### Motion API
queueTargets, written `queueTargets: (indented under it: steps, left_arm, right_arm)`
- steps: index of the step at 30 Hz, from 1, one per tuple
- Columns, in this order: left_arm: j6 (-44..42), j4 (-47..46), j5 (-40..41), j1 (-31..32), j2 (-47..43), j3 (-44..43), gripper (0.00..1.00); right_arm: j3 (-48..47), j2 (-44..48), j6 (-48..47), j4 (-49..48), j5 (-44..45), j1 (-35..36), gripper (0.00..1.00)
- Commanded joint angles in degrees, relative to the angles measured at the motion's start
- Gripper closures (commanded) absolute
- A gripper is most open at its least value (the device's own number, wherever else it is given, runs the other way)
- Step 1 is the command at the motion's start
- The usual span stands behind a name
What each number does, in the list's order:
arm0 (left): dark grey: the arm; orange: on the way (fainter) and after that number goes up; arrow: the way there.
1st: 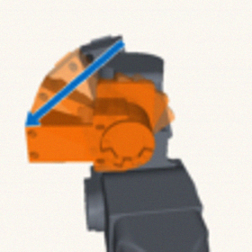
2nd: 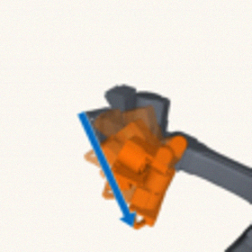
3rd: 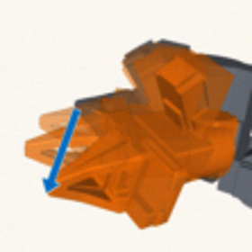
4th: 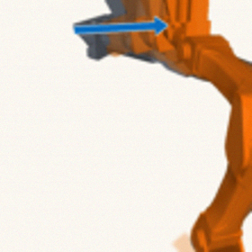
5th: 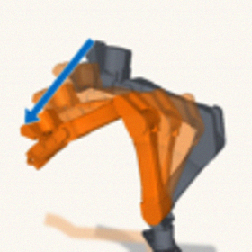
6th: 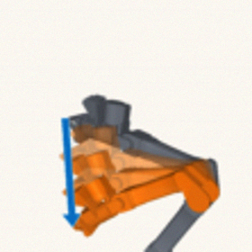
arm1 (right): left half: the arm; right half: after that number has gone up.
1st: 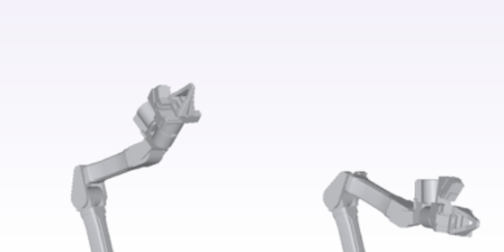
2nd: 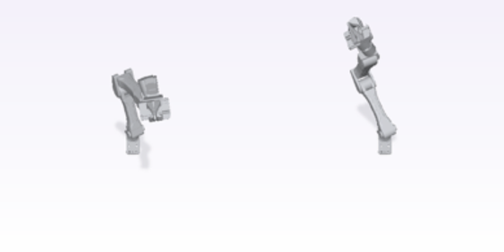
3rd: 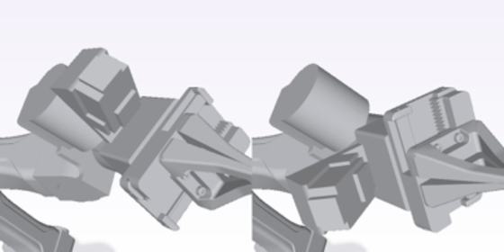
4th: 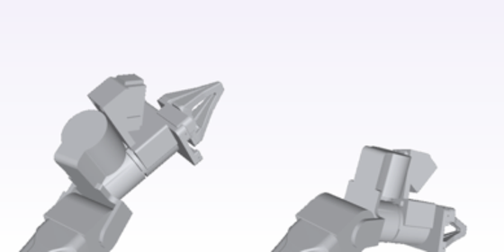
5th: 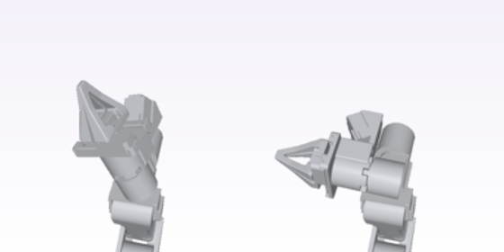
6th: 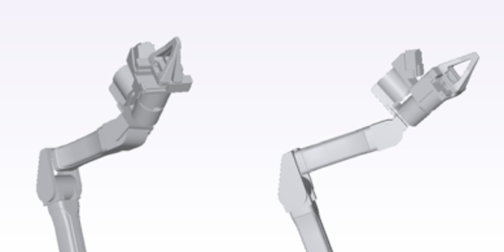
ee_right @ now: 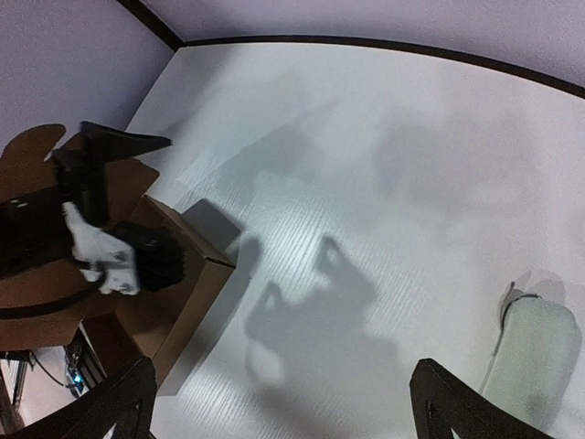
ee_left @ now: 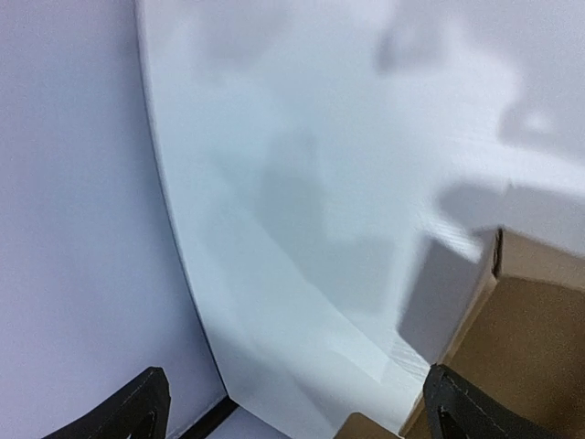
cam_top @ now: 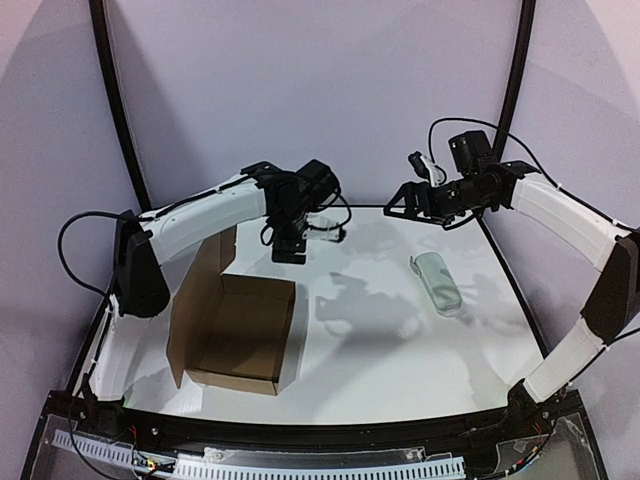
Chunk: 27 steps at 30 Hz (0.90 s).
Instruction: Fold the paper box
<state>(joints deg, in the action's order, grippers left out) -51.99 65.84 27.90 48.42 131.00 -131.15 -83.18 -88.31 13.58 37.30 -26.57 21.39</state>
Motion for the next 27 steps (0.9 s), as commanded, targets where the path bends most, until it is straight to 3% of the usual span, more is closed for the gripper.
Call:
queueTargets:
  steps: [1, 6, 7, 10, 13, 15, 17, 18, 19, 22, 24, 25, 27]
  left_arm:
    - [7.6, -7.9, 1.7, 2.3, -9.6, -4.3, 0.01]
    - [18.0, -21.2, 8.1, 5.6, -16.3, -5.1, 0.01]
    - [22.2, -23.2, 14.3, 6.5, -17.6, -6.6, 0.01]
    - [31.6, -22.3, 19.3, 6.9, -21.0, -8.9, 0.01]
    - [39.2, -21.7, 23.6, 6.6, -28.7, -4.0, 0.01]
    - [44.6, -21.8, 22.7, 4.1, -34.9, 3.2, 0.01]
    - [56.1, -15.5, 15.3, -6.3, -43.7, 11.9, 0.01]
    - [60.1, -15.5, 12.1, -10.3, -43.7, 11.9, 0.01]
    - [68.5, -16.8, 8.2, -16.5, -51.8, 23.3, 0.01]
    - [78.6, -21.0, 7.5, -24.6, -65.5, 44.7, 0.01]
    - [83.0, -22.2, 5.2, -26.8, -69.9, 52.5, 0.01]
    - [86.9, -22.4, 3.1, -30.5, -72.9, 61.9, 0.01]
    - [91.9, -21.9, 0.3, -33.3, -74.7, 66.9, 0.01]
  right_arm:
    - [2.1, 2.7, 0.2, -1.8, 8.6, -0.9, 0.02]
    - [4.0, 3.6, -0.3, -0.4, 20.1, -1.0, 0.02]
    - [4.9, 3.5, -0.7, 0.0, 21.8, -1.2, 0.02]
    - [5.7, 2.3, -1.4, 2.2, 25.9, -1.3, 0.02]
    - [6.1, -0.7, -3.0, 4.9, 29.7, -1.7, 0.02]
    - [6.7, -2.3, -4.1, 6.0, 31.5, -1.9, 0.02]
    - [8.1, -4.3, -5.1, 6.2, 32.6, -2.6, 0.02]
    - [8.6, -4.9, -5.2, 6.3, 32.3, -2.7, 0.02]
    - [9.6, -6.5, -5.7, 6.3, 31.1, -3.3, 0.02]
    - [11.7, -9.8, -6.1, 4.8, 29.3, -3.5, 0.02]
    - [12.1, -11.4, -6.3, 4.3, 29.1, -3.7, 0.02]
    - [12.1, -13.2, -6.2, 4.3, 30.9, -3.8, 0.02]
    - [11.4, -14.7, -5.6, 5.0, 34.0, -3.8, 0.02]
